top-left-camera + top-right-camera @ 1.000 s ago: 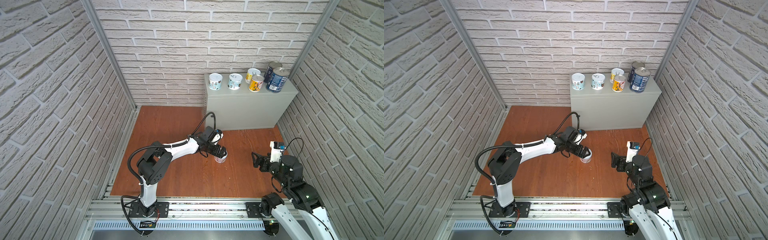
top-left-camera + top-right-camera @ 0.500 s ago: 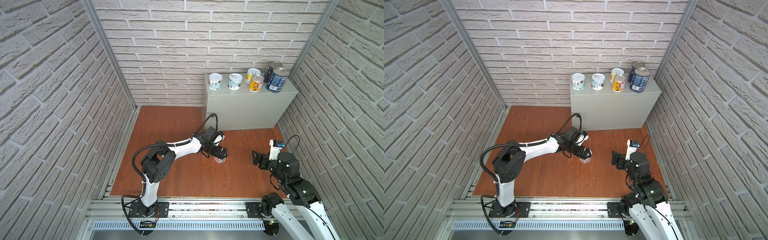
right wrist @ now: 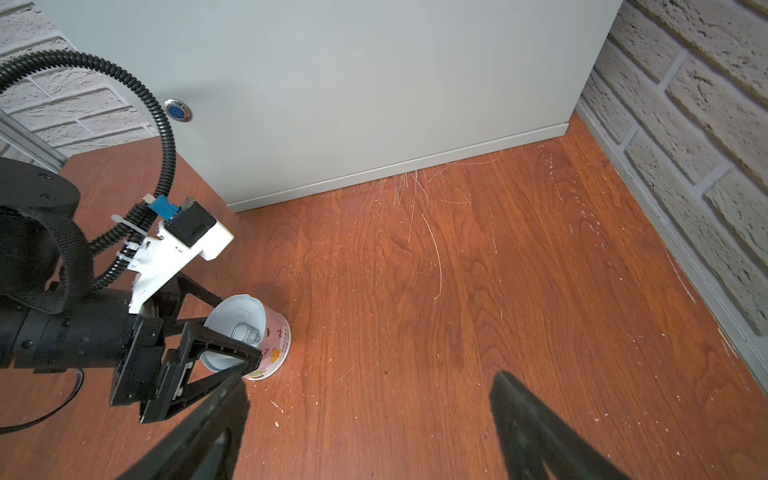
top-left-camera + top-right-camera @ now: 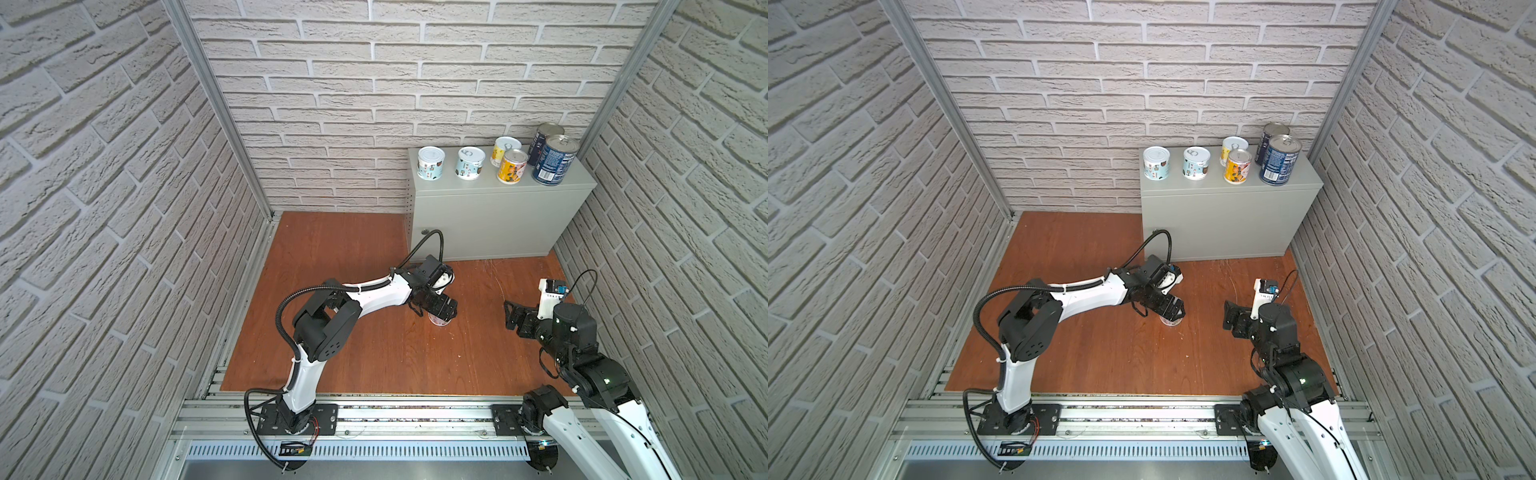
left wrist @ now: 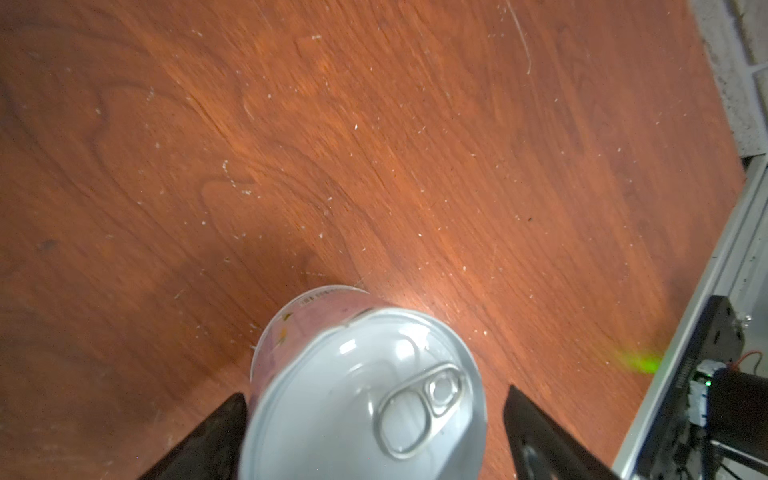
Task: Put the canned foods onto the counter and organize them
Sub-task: 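Lower the left gripper over the pink-labelled can and close on it, then lift the pink-labelled can with the left gripper while the right gripper approaches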
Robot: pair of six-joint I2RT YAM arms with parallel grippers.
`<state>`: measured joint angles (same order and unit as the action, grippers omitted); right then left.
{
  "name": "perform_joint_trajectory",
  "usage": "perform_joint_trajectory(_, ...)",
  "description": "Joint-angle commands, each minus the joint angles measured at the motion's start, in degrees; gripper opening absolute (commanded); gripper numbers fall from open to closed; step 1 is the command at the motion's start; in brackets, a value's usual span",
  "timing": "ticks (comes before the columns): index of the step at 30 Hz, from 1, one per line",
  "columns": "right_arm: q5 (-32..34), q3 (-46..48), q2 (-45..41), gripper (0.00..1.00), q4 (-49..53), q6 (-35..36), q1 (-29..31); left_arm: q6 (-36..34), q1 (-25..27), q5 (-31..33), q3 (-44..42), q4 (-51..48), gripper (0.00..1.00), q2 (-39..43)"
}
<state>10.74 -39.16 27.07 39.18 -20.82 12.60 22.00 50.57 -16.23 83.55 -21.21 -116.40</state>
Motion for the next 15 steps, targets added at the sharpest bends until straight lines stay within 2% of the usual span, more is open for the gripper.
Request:
perform_joint_trajectory(1,0.8,-0.2,0.4,0.92,-2.6,-0.5,0.3,-1.5,0.5,1.5,1.6,-1.5,0.82,-1.1)
perform_joint_trajectory(4,0.8,0.0,0.3,0.92,-2.8,-0.5,0.3,-0.8,0.5,1.8,0.8,-0.2,0.73,-1.0)
perform_joint_trajectory(10,0.4,0.2,1.1,0.92,-2.8,-0.6,0.3,-1.2,0.5,4.4,1.7,-1.8,0.68,-1.7)
perform_joint_trajectory(15,-6.9,-0.1,2.4,0.92,-4.8,2.4,0.3,-2.0,0.1,5.4,2.0,-3.5,0.62,-0.6)
